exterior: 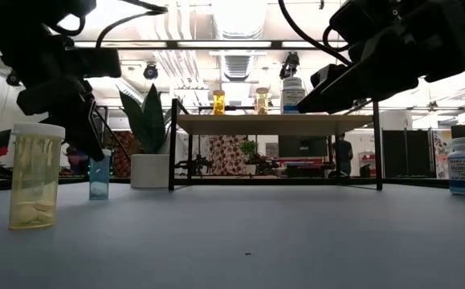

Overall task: Pick and place medicine bottles onto shelf by color
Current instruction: Put the bottom blue medicine bottle on the shelf

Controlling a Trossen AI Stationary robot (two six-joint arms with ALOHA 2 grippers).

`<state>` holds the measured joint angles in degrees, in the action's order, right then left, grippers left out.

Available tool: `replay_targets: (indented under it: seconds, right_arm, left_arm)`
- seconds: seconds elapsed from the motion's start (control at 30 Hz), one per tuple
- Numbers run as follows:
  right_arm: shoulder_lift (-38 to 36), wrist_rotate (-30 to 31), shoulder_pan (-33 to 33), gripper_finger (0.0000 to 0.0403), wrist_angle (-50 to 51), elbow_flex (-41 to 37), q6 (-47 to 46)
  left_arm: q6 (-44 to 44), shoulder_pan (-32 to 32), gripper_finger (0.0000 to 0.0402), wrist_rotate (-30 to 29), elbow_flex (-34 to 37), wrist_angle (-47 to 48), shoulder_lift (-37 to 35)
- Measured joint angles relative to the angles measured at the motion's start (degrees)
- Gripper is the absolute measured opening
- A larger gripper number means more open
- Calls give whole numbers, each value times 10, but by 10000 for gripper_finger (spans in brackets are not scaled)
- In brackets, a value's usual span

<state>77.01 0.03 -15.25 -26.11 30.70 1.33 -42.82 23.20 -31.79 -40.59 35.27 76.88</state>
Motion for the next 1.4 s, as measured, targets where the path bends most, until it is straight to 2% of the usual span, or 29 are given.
replay_targets:
  seconds: [0.17, 0.63, 0.8, 0.97, 1.07, 1.13, 1.23, 1.4]
  right_arm:
    - [0, 0, 0, 233, 0, 0, -4]
    - [-1, 1, 0, 233, -1, 0, -9]
    - [-1, 0, 0, 233, 0, 0, -14]
    - [-1, 0, 0, 233, -4, 0, -20]
    - [2, 3, 7, 233, -63, 4, -28]
    - [9, 0, 11, 233, -94, 16, -7]
    - [10, 8, 10, 233, -84, 24, 33]
    - [-14, 52, 11, 227, -67, 46, 61]
  left_arm:
    - [25, 0, 208, 0, 1, -17, 0]
    - [28, 0, 107, 24, 8, -19, 0]
    - [28, 0, 96, 29, -5, -19, 0]
    - [52, -1, 97, 43, -82, -18, 0]
    - [107, -6, 97, 50, -150, -19, 0]
    - [151, -12, 97, 50, -194, -19, 0]
    - [232, -29, 97, 50, -255, -20, 0]
    - [372, -83, 97, 33, -341, -19, 0]
